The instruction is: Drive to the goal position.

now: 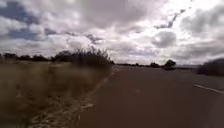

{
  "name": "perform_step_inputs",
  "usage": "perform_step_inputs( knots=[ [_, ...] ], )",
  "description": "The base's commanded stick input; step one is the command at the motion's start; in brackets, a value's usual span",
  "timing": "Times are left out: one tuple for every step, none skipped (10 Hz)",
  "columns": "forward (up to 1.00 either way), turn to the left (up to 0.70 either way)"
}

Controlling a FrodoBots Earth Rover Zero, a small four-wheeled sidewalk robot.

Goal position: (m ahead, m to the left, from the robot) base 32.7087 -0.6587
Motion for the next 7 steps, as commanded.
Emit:
perform_step_inputs(
  knots=[
    [0.85,-0.28],
    [0.85,-0.25],
    [0.85,-0.23],
    [0.85,0.0],
    [0.85,0.0],
    [0.85,-0.1],
    [0.85,-0.26]
  ],
)
